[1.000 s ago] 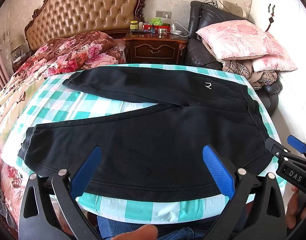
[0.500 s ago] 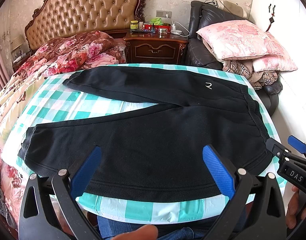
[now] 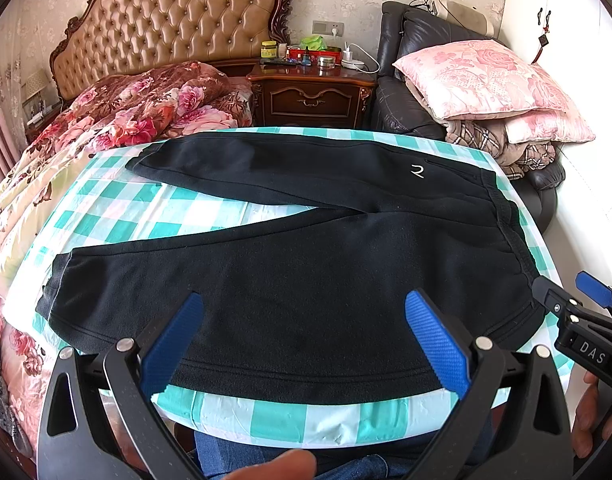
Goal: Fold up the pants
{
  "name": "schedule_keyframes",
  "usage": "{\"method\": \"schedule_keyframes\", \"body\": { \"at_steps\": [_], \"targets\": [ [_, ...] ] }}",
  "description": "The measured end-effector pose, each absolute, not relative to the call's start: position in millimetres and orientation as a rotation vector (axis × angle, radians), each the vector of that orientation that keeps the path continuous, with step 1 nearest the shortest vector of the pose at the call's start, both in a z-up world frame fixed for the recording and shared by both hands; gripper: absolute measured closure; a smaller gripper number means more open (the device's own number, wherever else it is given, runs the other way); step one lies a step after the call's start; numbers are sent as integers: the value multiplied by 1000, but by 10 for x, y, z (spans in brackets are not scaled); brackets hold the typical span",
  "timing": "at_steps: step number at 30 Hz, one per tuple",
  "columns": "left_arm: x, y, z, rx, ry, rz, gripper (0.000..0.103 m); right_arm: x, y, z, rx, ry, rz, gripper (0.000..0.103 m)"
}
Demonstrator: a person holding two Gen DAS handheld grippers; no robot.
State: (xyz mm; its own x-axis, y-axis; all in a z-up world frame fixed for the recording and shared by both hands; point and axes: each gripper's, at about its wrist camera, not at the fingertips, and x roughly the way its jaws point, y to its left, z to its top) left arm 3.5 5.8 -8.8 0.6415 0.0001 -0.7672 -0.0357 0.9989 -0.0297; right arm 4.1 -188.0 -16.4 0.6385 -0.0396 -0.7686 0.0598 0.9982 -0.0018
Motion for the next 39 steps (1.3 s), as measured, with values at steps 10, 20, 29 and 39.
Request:
{"method": "schedule_keyframes", "body": {
  "at_steps": [10, 20, 29, 39],
  "targets": [
    [23, 114, -150, -20, 873, 53, 2, 45, -1865, -230, 28, 885, -55, 15],
    [98, 234, -207, 51, 854, 209, 2, 123, -1891, -325, 28, 907, -66, 15],
    [333, 453, -292, 45, 879, 296, 2, 564, -2134, -454, 33, 958, -92, 15],
    [671, 596, -477, 39, 946, 338, 2, 1714, -2820, -811, 78, 1068, -128, 15]
  ]
}}
